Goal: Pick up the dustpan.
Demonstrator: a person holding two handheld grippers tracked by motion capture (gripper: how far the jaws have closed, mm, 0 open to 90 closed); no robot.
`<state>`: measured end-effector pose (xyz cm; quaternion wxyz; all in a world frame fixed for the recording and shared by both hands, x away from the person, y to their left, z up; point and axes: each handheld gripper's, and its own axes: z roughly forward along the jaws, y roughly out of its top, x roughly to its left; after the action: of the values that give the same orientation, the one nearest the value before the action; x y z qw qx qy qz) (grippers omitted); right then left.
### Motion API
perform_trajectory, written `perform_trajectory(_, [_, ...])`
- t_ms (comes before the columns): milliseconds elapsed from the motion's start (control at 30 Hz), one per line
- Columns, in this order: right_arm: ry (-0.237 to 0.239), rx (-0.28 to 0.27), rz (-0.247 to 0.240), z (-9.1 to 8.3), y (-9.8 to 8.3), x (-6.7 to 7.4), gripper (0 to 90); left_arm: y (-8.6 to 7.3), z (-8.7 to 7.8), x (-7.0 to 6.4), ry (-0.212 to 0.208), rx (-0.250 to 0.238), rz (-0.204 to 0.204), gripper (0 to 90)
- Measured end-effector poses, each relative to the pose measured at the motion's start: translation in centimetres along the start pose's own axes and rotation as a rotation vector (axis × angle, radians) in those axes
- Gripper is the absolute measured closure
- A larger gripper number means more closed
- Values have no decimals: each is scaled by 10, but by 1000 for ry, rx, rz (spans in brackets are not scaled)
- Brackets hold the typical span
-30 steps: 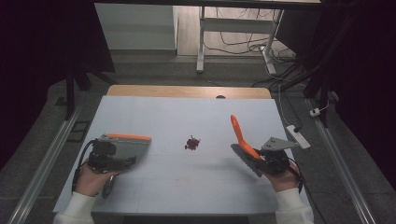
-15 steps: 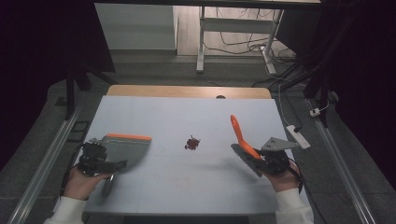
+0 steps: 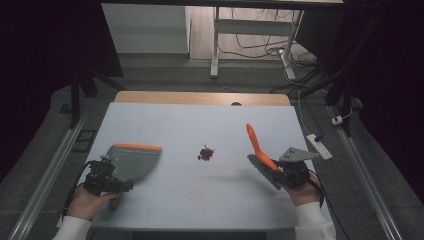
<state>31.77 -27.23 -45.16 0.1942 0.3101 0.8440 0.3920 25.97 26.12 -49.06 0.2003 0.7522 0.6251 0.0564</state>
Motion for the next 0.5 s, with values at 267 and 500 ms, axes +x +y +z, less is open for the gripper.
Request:
perform_trajectory(267, [-1,4,-4,1,0,0,701,-1,15,7,-11,43,-36,188])
perform_trajectory(500, [-5,13,-1,3,-1,1,701,1,25,9,-17,45,-74,286])
